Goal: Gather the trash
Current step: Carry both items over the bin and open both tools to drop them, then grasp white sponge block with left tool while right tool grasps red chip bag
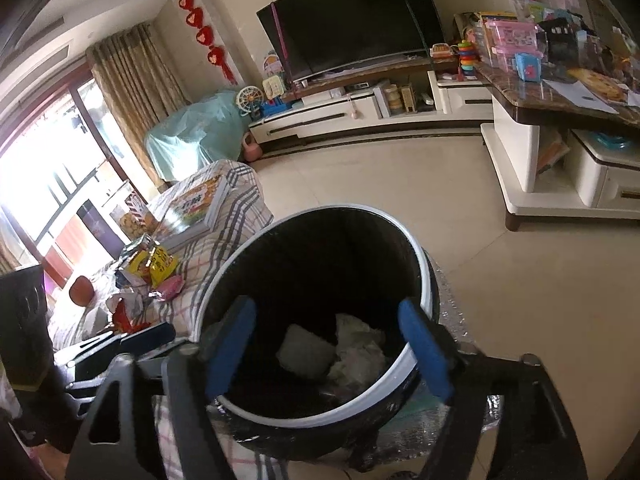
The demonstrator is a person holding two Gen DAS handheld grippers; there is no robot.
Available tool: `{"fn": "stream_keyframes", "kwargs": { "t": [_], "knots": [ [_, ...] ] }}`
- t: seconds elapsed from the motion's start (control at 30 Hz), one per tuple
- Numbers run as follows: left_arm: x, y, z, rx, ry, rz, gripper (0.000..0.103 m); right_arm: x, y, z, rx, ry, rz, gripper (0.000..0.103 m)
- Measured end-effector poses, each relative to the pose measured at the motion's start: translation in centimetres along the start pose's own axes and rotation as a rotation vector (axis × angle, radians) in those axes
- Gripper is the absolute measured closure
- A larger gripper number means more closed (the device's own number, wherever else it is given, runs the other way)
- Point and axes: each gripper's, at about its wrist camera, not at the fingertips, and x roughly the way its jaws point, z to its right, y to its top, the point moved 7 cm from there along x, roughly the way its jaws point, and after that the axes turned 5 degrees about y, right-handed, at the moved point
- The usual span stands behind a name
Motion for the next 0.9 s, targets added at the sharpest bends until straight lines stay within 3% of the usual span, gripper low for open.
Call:
{"fn": "stream_keyframes", "kwargs": {
  "t": [0.3, 0.9],
  "knots": [
    [-4.2, -4.3, -5.5, -0.13, 0.051, 0.038, 0.038, 0.0, -1.9, -4.2, -0.009, 0.068, -0.007, 0.007],
    [-12.2, -12.2, -15.7, -0.353, 0.185, 0.061, 0.038, 3.6, -7.0, -15.5, -0.118, 0.21, -0.11, 0.006]
  ]
}}
